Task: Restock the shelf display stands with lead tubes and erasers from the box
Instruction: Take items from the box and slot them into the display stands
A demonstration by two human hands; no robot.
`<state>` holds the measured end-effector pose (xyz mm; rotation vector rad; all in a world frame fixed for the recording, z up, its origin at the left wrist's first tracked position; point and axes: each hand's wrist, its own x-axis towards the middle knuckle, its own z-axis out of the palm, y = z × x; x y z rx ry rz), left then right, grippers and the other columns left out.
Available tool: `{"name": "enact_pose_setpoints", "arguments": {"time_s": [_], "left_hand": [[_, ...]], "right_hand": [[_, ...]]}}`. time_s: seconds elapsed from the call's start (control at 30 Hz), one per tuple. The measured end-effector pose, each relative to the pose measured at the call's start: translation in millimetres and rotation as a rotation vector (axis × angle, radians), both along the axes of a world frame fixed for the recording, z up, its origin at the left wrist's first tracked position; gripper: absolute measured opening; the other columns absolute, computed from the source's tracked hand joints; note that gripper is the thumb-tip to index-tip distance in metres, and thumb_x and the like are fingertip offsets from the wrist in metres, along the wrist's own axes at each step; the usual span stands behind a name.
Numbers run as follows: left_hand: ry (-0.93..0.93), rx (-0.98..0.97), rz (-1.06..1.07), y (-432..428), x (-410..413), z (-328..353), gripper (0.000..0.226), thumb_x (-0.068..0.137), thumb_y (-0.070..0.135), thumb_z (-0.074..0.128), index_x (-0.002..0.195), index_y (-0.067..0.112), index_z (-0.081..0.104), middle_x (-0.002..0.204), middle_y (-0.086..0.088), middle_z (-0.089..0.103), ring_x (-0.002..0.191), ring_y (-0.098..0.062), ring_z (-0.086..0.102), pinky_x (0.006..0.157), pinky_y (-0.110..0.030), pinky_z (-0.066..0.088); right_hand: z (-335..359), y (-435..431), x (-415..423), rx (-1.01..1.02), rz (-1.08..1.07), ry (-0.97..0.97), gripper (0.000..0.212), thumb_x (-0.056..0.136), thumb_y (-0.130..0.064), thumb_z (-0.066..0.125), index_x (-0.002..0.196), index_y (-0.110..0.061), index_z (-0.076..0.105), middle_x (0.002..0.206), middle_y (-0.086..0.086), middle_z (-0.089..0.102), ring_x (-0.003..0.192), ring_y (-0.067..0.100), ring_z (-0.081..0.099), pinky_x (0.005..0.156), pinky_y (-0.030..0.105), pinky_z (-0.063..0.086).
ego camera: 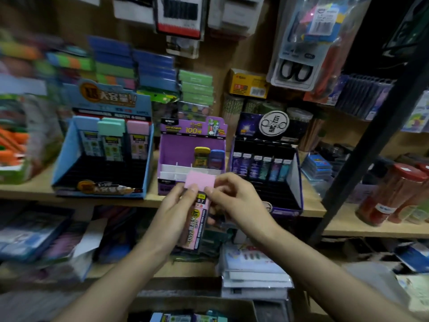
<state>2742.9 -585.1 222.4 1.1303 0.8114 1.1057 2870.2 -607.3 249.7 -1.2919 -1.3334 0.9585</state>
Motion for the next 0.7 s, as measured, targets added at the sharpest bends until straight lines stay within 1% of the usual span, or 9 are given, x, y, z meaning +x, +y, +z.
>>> {"name": "enact_pose_setpoints", "arguments": {"time_s": [0.07,0.13,0.23,0.3,0.4,0.5,0.57,0.63,0.7], "left_hand": [[-0.015,0.007,-0.006,2.2,-10.2,6.0,0.016,0.097,0.018,0.044,0.101,0.011,0.058,0.065,-0.004,0.069,0.051,-0.015,0.065,0.047,-0.023,0.053],[0.028,0.047,0.009,7.2,-24.5,10.8,0.016,0.097,0.02,0.044,0.099,0.012,0.058,0.068,-0.002,0.069,0.056,-0.011,0.066,0.05,-0.02,0.053],[0.23,0.211,0.146,23.6,-58.3,14.5,0.015,0.093,0.034,0.048,0.09,0.023,0.057,0.078,0.01,0.065,0.071,0.003,0.062,0.062,-0.01,0.047],[0.363,0.32,0.259,37.3,-89.6,15.9,0.021,0.084,0.044,0.053,0.092,0.025,0.056,0.084,0.012,0.062,0.081,-0.002,0.061,0.073,-0.018,0.048],[0.746,0.483,0.388,58.6,-137.4,7.7,0.035,0.083,0.041,0.061,0.112,0.022,0.054,0.111,0.005,0.059,0.105,-0.013,0.056,0.088,-0.033,0.047],[1.036,0.6,0.429,72.1,-172.2,-8.2,0.049,0.083,0.037,0.065,0.124,0.015,0.053,0.124,-0.001,0.056,0.118,-0.02,0.049,0.094,-0.034,0.039],[1.186,0.657,0.383,78.3,-186.8,-20.3,0.053,0.083,0.037,0.067,0.128,0.013,0.052,0.13,-0.003,0.054,0.123,-0.023,0.048,0.097,-0.034,0.036],[1.267,0.677,0.313,82.5,-197.4,-30.6,0.058,0.084,0.039,0.064,0.134,0.015,0.046,0.138,0.0,0.048,0.13,-0.02,0.041,0.102,-0.031,0.031],[1.268,0.665,0.275,84.9,-205.3,-38.3,0.06,0.086,0.042,0.06,0.138,0.02,0.041,0.144,0.005,0.04,0.136,-0.013,0.033,0.106,-0.028,0.027]], "right_hand": [[4.4,6.4,-8.2,-0.037,0.025,0.106,0.01,0.09,-0.002,0.057,0.097,-0.004,0.051,0.069,0.009,0.049,0.051,0.017,0.051,0.048,0.025,0.045],[10.8,16.3,-17.4,-0.03,0.079,0.114,0.011,0.088,0.0,0.059,0.096,-0.006,0.054,0.065,0.003,0.053,0.047,0.011,0.054,0.046,0.022,0.049],[28.1,43.2,-35.5,0.096,0.077,-0.056,0.015,0.083,-0.001,0.065,0.084,-0.013,0.057,0.063,0.001,0.058,0.052,0.006,0.058,0.047,0.018,0.046],[43.4,69.0,-46.6,0.213,0.023,-0.156,0.021,0.082,-0.004,0.068,0.081,-0.021,0.055,0.071,0.003,0.061,0.064,0.011,0.059,0.056,0.022,0.047],[60.8,109.9,-61.7,0.383,-0.07,-0.257,0.027,0.081,-0.006,0.069,0.079,-0.026,0.052,0.075,-0.002,0.06,0.073,0.013,0.058,0.068,0.028,0.049],[60.4,146.5,-77.0,0.442,-0.093,-0.383,0.018,0.083,-0.009,0.068,0.085,-0.019,0.053,0.078,-0.002,0.06,0.078,0.017,0.059,0.075,0.033,0.049],[54.0,163.2,-84.7,0.472,-0.074,-0.556,0.016,0.083,-0.011,0.068,0.094,-0.009,0.056,0.082,0.001,0.061,0.08,0.022,0.06,0.074,0.03,0.046],[46.9,173.7,-89.2,0.506,-0.032,-0.704,0.019,0.084,-0.011,0.067,0.099,-0.004,0.056,0.084,0.005,0.063,0.082,0.025,0.061,0.074,0.033,0.046],[41.6,179.1,-90.3,0.527,-0.002,-0.785,0.02,0.085,-0.011,0.065,0.101,-0.004,0.055,0.089,0.011,0.067,0.085,0.028,0.061,0.073,0.036,0.047]]}}
